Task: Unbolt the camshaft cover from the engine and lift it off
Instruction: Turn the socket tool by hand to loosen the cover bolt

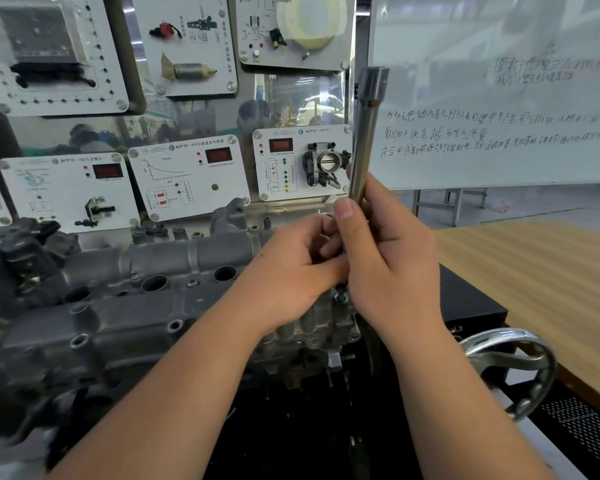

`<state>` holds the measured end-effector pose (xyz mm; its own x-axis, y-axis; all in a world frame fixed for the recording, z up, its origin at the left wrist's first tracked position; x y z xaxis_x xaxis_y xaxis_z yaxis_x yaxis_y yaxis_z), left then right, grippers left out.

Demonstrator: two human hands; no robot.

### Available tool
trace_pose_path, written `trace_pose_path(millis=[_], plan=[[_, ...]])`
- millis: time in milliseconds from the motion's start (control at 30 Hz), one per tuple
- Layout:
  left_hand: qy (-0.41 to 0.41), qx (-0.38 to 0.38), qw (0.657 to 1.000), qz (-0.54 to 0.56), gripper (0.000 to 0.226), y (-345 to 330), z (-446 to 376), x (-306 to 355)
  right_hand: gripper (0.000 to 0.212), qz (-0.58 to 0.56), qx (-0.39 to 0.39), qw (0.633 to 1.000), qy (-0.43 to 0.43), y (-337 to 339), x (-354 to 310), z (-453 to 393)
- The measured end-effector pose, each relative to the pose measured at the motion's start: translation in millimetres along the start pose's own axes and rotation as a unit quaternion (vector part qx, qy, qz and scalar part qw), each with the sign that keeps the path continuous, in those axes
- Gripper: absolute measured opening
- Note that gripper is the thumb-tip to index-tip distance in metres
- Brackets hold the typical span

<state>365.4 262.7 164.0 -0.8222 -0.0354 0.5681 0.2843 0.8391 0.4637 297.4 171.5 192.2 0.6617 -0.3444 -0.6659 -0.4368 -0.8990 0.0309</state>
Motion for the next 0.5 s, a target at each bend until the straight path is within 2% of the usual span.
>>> trace_pose_path(millis=[100, 167, 233, 333, 400, 500], plan=[[-0.003, -0.020, 0.996, 0.083, 0.019, -6.1, 2.0, 0.8, 0.025, 0.032, -0.004, 0.999, -0.007, -2.2, 2.8, 0.0], [0.004, -0.022, 0.988, 0.152, 0.027, -9.1, 4.2, 1.3, 0.032, 0.046, -0.003, 0.999, -0.007, -2.2, 3.2, -0.2], [0.006, -0.014, 0.985, 0.174, 0.034, -9.4, 5.2, 1.2, 0.039, 0.041, -0.007, 0.999, -0.002, -3.4, -0.2, 0.2], [0.012, 0.016, 0.989, 0.146, 0.035, -3.1, 4.9, -0.1, 0.048, 0.018, -0.012, 1.000, -0.007, -5.0, -2.2, 1.5], [0.017, 0.031, 0.997, 0.071, 0.035, 2.8, 4.4, -2.1, 0.050, 0.007, -0.008, 1.000, -0.013, -4.7, -1.0, 1.2], [0.021, 0.026, 0.999, 0.002, 0.033, 5.0, 3.0, -2.3, 0.030, 0.005, 0.021, 1.000, -0.014, 0.6, -0.6, 1.5]])
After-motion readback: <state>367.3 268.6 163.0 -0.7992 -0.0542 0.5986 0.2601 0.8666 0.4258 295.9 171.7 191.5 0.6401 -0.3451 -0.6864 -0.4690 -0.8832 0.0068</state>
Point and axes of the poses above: each hand's wrist, its own z-axis away from the middle knuckle, its own y-axis out of the back of the hand, x = y × z, the point moved 10 cm from there along -z, towards the middle knuckle, and after that the axes turned 13 degrees about -y, right-handed, at the moved point
